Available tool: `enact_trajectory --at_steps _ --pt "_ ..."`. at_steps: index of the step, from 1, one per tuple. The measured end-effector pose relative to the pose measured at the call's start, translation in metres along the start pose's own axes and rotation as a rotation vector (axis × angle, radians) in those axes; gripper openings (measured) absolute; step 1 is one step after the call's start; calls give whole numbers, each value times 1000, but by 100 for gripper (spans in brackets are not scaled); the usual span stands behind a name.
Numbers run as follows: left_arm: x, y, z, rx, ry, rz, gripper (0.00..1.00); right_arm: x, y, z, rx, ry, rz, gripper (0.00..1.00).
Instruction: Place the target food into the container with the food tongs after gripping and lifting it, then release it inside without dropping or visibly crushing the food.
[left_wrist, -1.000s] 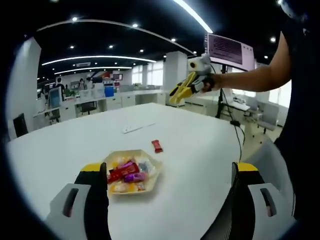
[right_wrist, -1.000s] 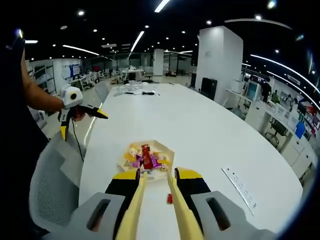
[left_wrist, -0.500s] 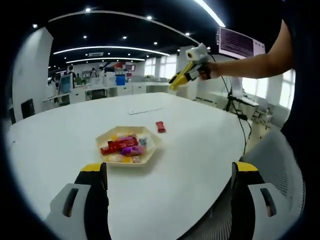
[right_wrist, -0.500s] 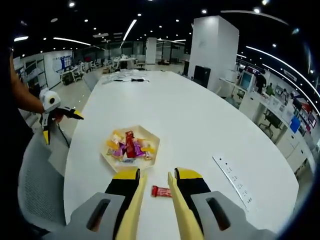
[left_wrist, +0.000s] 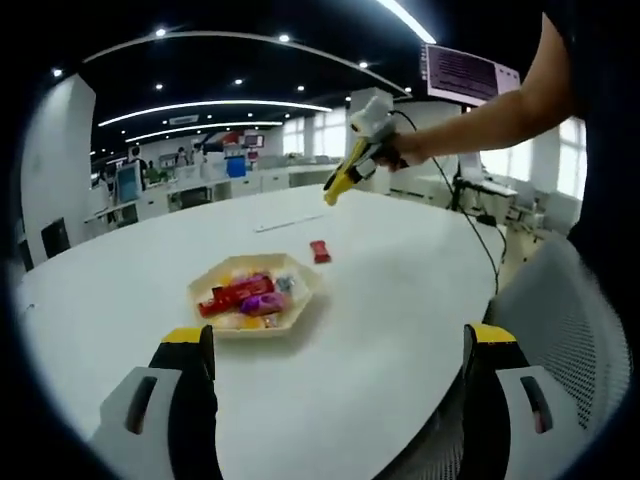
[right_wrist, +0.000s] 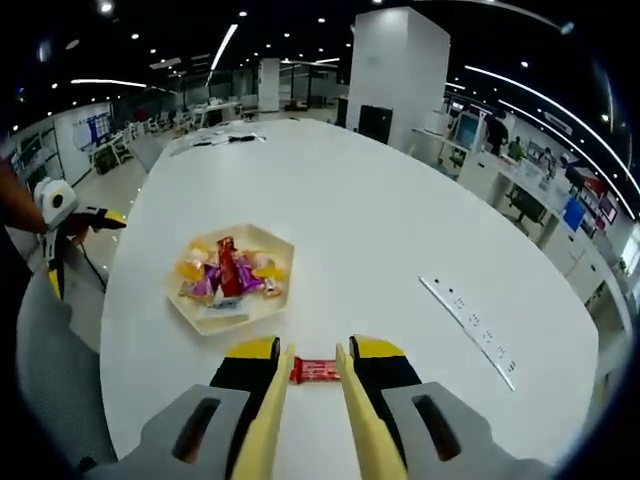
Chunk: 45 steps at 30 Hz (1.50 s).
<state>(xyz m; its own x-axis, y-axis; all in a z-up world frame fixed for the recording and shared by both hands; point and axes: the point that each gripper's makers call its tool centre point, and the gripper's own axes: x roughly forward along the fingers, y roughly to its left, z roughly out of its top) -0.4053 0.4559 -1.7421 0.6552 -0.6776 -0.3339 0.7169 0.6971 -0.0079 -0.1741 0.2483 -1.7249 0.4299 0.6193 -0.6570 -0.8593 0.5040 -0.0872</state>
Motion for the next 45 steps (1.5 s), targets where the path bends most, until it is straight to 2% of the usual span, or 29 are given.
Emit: enact_trajectory --at_steps 4,7,11,15,22,24,27,31,36,37,38,40,45 --pt "3 -3 -9 -3 34 -20 100 9 -5 -5 3 9 -13 26" --pt "2 -2 -8 5 27 -15 99 17 -13 -8 33 15 -27 26" --pt "3 -2 -8 4 28 -15 99 29 -27 -14 85 41 -87 27" --pt "3 -3 -8 12 26 -16 99 46 -23 -19 145 43 -98 27" --pt "2 1 -8 -2 23 -7 99 63 -15 -36 142 98 -171 27" --pt "3 0 -9 -6 24 -10 99 64 -21 -41 142 99 -246 27" --pt "2 2 -8 6 23 0 99 69 -16 -51 179 103 -255 27" --pt "1 6 -8 -5 17 13 99 70 -12 -66 167 148 -261 27" --pt "0 8 -7 -16 13 21 99 57 -16 -75 176 161 -263 27" --pt "1 8 -8 -19 15 20 99 54 -18 -75 188 158 -263 27" --pt "0 7 -7 -18 14 20 99 52 -19 -71 247 131 -266 27" --pt "1 7 -6 -19 14 17 99 50 -25 -62 244 114 -285 27" --pt "1 6 -8 -21 20 13 99 65 -22 -50 279 97 -310 27"
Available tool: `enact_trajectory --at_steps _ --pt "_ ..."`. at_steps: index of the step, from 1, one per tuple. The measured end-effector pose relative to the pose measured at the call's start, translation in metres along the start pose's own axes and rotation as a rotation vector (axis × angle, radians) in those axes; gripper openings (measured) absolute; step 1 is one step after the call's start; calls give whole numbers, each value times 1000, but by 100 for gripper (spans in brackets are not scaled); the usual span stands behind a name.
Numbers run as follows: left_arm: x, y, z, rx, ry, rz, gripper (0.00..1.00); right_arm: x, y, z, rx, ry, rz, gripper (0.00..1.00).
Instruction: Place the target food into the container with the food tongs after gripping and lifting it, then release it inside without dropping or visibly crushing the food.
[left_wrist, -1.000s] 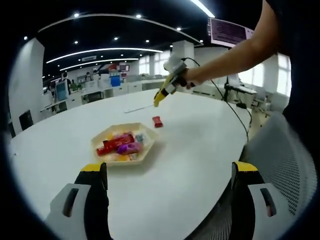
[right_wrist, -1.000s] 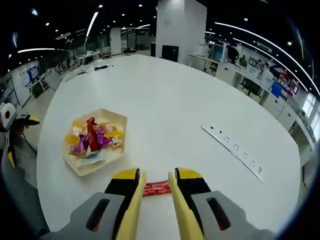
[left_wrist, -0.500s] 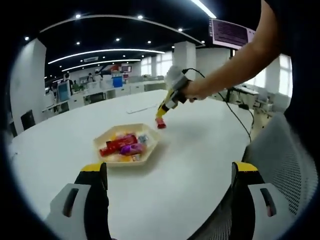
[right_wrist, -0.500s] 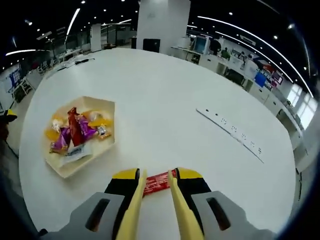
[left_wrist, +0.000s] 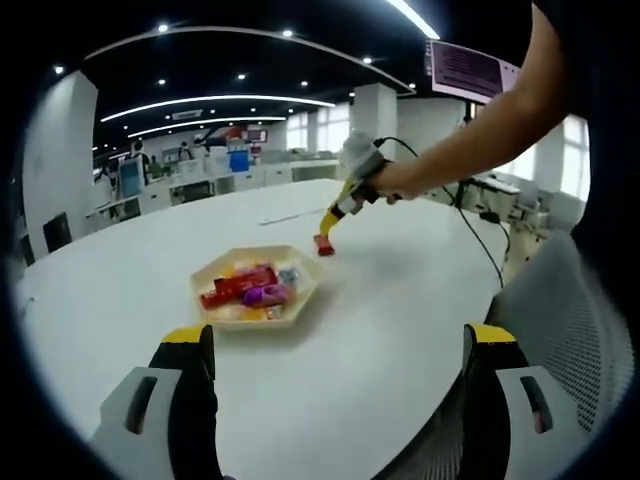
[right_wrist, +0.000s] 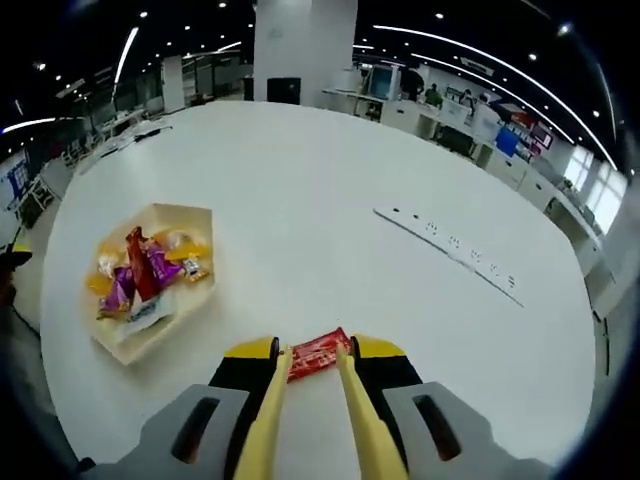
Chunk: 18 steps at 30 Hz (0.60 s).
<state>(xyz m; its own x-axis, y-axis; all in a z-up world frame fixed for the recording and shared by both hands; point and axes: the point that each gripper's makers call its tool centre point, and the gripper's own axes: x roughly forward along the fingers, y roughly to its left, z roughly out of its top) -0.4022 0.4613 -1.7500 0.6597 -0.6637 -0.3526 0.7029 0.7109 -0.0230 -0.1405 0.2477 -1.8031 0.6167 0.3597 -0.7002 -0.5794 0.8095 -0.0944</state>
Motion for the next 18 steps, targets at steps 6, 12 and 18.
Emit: enact_trajectory --at_steps 6,12,18 --pt "0 2 -1 -2 3 11 99 12 12 -9 -93 68 -29 27" --pt "0 3 -2 -6 7 14 99 2 0 -21 -130 88 -33 27" --pt "0 3 -2 -7 9 11 99 -16 -24 -34 -55 88 -33 27"
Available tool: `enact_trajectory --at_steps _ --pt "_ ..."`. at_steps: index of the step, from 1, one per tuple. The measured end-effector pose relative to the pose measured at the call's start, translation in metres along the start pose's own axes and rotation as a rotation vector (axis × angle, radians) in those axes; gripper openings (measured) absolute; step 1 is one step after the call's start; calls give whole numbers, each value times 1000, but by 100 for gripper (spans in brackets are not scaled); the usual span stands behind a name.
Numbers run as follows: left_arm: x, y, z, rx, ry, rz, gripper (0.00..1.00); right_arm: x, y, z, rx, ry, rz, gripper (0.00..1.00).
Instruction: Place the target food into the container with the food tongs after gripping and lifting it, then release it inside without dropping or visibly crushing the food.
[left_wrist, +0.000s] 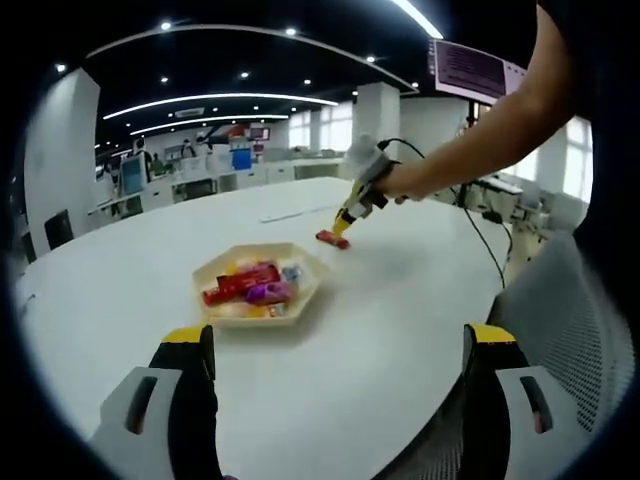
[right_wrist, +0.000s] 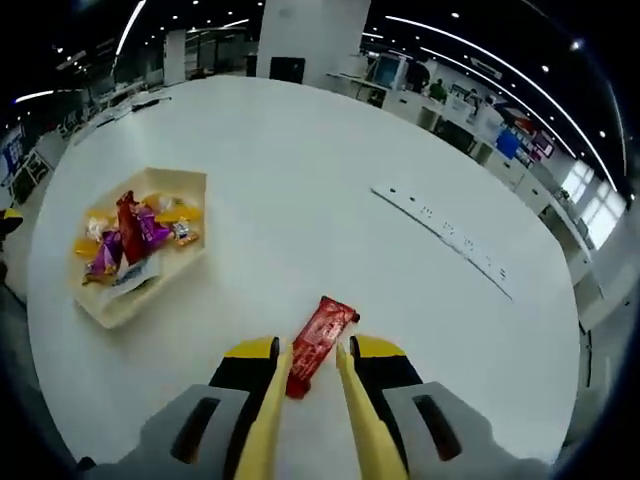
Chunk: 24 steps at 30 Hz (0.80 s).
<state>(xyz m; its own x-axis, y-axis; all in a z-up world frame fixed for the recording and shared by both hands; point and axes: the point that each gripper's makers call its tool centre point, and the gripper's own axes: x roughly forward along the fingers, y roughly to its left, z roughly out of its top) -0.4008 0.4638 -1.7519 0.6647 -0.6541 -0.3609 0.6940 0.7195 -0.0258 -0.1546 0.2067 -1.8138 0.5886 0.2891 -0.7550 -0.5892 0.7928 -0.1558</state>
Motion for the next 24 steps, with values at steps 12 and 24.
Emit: enact_trajectory --at_steps 12,24 --pt "0 1 -1 -8 3 3 99 8 5 7 228 -45 36 28" --pt "-1 4 0 -5 1 19 97 19 5 2 230 -18 2 28"
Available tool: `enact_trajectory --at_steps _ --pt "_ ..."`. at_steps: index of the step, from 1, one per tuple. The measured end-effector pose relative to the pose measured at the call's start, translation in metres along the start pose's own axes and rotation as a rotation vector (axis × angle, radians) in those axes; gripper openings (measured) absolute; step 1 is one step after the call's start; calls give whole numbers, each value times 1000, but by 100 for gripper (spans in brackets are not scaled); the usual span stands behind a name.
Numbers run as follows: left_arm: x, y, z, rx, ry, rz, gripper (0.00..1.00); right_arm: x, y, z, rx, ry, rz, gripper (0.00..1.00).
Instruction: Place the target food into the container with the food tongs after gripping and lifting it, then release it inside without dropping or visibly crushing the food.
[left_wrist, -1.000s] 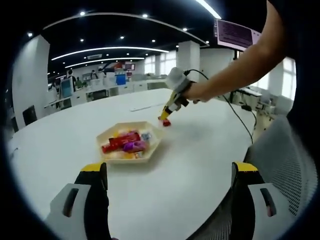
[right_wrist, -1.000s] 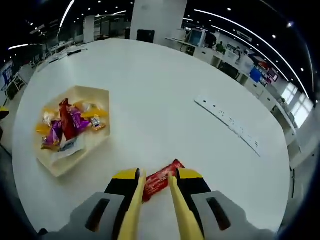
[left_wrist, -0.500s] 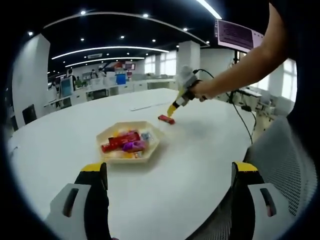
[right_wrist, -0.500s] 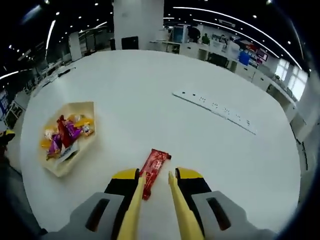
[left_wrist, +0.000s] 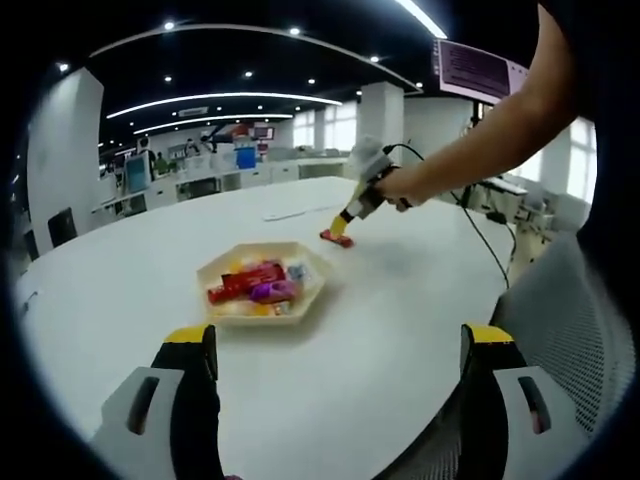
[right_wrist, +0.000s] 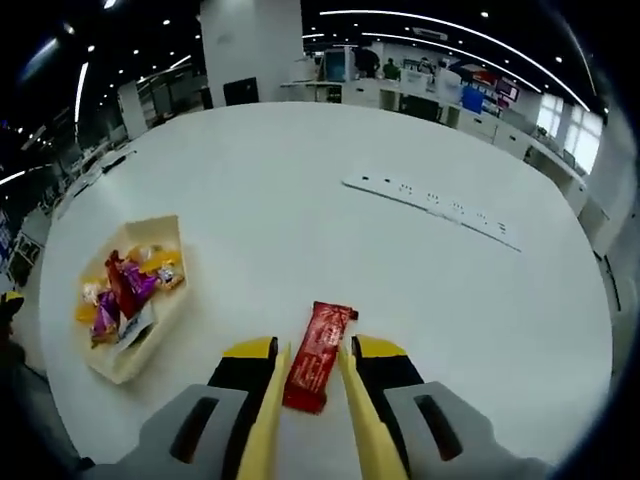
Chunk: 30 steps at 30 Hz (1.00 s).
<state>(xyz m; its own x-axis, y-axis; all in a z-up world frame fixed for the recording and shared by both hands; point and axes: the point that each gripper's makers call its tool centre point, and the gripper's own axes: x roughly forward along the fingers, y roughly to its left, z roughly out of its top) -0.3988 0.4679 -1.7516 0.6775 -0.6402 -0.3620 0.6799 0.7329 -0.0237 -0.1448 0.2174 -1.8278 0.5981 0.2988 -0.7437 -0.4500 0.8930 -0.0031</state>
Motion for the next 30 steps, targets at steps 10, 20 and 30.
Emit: enact_trajectory --at_steps 10,20,30 --pt "0 0 -3 -7 10 -2 96 5 0 -2 -9 17 12 27" --pt "0 2 -3 -3 8 4 95 1 2 -2 -85 36 29 23" --pt "0 1 -2 -3 9 3 97 -15 -3 17 -45 -4 62 23"
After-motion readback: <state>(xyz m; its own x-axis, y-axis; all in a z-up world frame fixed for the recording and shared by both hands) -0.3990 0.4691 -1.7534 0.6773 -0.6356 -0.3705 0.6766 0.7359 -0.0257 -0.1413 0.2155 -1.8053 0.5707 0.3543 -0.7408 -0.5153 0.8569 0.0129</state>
